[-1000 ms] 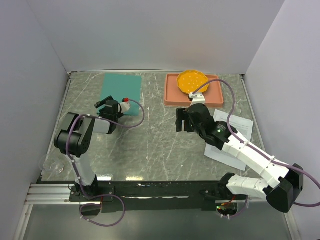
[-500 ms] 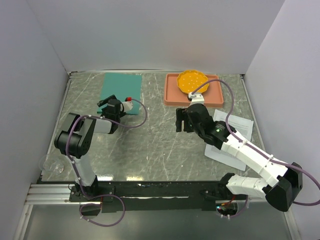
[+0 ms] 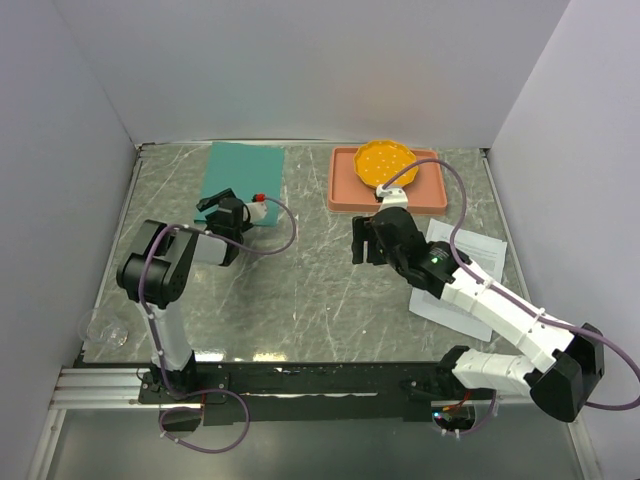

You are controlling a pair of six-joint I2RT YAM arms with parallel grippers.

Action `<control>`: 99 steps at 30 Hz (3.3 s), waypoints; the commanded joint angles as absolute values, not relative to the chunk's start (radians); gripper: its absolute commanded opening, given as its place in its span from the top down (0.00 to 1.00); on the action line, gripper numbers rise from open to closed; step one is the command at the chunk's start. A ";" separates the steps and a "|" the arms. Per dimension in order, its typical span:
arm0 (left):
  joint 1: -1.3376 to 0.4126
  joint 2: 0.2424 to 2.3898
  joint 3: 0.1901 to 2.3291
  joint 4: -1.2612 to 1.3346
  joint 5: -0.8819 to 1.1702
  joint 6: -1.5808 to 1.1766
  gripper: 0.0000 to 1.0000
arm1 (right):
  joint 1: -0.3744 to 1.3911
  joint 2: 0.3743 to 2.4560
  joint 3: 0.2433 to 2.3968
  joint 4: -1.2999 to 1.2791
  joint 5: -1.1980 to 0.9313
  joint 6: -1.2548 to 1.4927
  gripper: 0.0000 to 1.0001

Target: Put the files into the folder

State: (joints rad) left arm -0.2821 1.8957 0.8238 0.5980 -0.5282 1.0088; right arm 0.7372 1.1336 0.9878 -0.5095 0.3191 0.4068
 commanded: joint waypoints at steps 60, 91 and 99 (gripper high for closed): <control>-0.178 2.086 0.963 0.965 -0.531 1.101 0.07 | 0.744 1.229 0.989 -0.368 0.293 0.436 0.22; -0.181 1.984 1.198 0.585 -0.499 0.620 0.86 | 0.744 1.141 0.973 -0.376 0.325 0.433 0.51; -0.150 1.939 1.353 0.232 -0.394 0.346 0.99 | 0.744 1.163 0.963 -0.347 0.327 0.433 0.54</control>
State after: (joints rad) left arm -0.1734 2.0079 1.2068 0.3084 -0.5575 0.5583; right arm 0.7376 1.1736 0.9554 -0.4030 0.3004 0.4332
